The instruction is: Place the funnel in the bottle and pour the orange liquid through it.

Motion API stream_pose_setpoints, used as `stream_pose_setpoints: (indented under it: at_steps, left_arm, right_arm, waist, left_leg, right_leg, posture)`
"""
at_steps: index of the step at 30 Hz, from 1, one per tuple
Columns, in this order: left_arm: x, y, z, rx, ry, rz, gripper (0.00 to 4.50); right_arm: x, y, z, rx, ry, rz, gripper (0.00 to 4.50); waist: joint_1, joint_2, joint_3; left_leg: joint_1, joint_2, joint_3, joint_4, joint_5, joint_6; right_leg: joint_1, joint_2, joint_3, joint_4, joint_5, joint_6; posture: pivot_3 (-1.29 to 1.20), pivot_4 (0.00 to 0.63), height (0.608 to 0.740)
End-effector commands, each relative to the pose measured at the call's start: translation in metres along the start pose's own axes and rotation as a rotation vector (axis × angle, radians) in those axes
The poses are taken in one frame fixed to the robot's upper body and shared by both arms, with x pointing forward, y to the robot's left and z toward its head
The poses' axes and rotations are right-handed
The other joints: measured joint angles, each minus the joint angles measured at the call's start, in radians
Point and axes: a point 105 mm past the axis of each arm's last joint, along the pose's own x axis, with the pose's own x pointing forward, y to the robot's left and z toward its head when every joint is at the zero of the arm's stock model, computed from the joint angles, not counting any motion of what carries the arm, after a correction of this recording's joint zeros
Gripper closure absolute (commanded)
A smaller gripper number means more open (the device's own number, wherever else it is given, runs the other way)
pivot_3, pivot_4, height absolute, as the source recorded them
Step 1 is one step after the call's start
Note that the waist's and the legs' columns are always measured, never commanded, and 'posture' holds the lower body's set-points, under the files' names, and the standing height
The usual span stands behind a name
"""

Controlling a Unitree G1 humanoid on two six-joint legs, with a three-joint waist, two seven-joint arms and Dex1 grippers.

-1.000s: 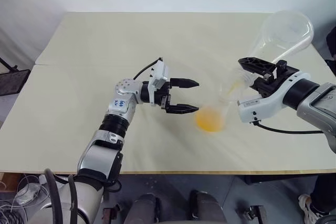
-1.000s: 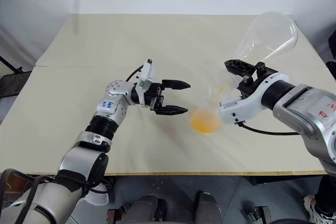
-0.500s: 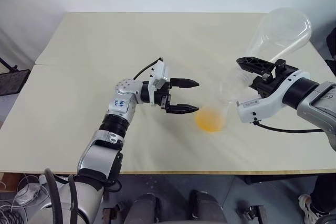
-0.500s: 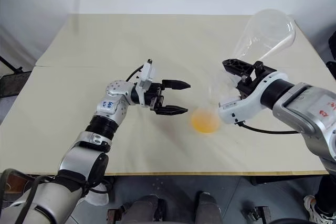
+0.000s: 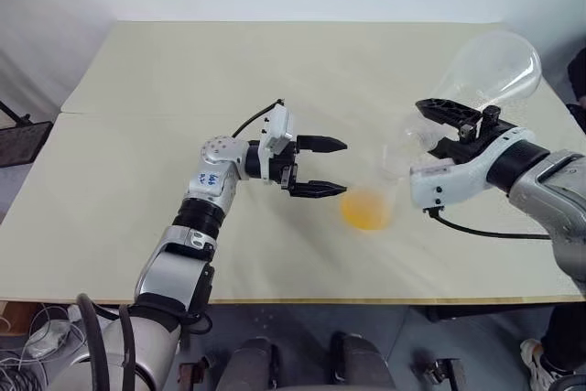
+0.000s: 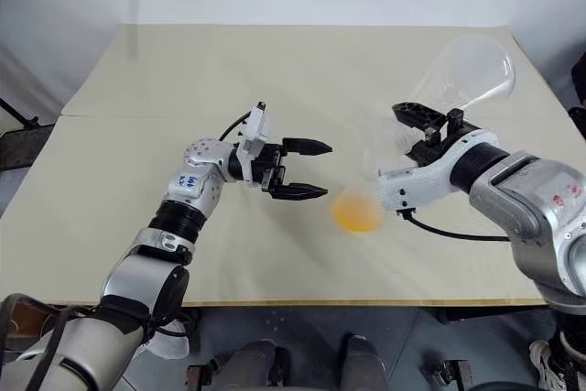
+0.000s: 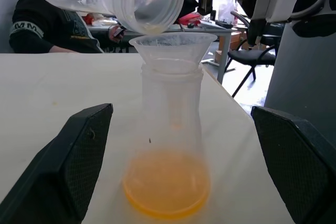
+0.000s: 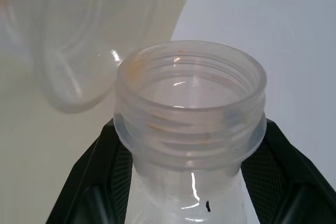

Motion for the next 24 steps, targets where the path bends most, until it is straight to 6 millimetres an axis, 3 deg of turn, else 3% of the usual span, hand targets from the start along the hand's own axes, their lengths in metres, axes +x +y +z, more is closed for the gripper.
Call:
stream_pose_setpoints:
  at_steps: [1,7,11,15,17,24]
  left_arm:
    - [0.000,0.005,0.014,0.052,-0.018,0.010,0.00]
    - [-0.003,0.006,0.016,0.057,-0.012,0.016,0.00]
    - [-0.003,0.005,0.016,0.056,-0.005,0.015,0.00]
    - [-0.005,0.003,0.015,0.054,-0.003,0.011,0.00]
    - [-0.006,0.002,0.015,0.052,-0.001,0.012,0.00]
    - [-0.009,0.000,0.015,0.045,0.005,0.025,0.00]
  right_arm:
    - [-0.010,-0.019,-0.001,0.044,0.024,-0.085,2.06]
    - [-0.014,-0.020,-0.015,0.305,0.114,-0.143,2.06]
    - [-0.026,-0.023,-0.067,0.785,0.295,-0.334,2.06]
    - [-0.036,-0.015,-0.091,1.058,0.352,-0.446,2.06]
    - [-0.044,-0.005,-0.106,1.260,0.364,-0.536,2.06]
    - [-0.062,0.041,-0.138,1.590,0.392,-0.668,2.06]
  waist:
    - [0.000,0.000,0.000]
    - [0.000,0.000,0.000]
    - [0.000,0.000,0.000]
    - [0.001,0.000,0.000]
    - [-0.002,0.000,0.000]
    - [-0.002,0.000,0.000]
  left_leg:
    - [0.000,0.000,0.000,0.000,0.000,0.000]
    - [0.000,0.000,0.000,0.000,0.000,0.000]
    - [0.000,0.000,0.000,0.001,0.000,0.000]
    - [0.000,-0.001,-0.003,0.001,0.000,0.000]
    - [0.000,-0.001,-0.002,0.000,0.000,0.000]
    - [0.001,-0.001,-0.002,-0.001,0.000,0.000]
  right_leg:
    - [0.000,0.000,0.000,0.000,0.000,0.000]
    - [0.000,0.000,0.000,0.000,0.000,0.000]
    - [0.000,0.000,0.000,0.001,0.000,0.000]
    - [0.000,-0.001,0.000,0.003,0.000,0.000]
    - [-0.001,-0.001,0.000,0.004,0.000,0.000]
    - [-0.001,-0.001,0.000,0.005,0.000,0.000]
  posture:
    - [0.00,0.150,0.740]
    - [0.00,0.150,0.740]
    - [0.00,0.150,0.740]
    - [0.00,0.150,0.740]
    - [0.00,0.150,0.740]
    - [0.00,0.150,0.740]
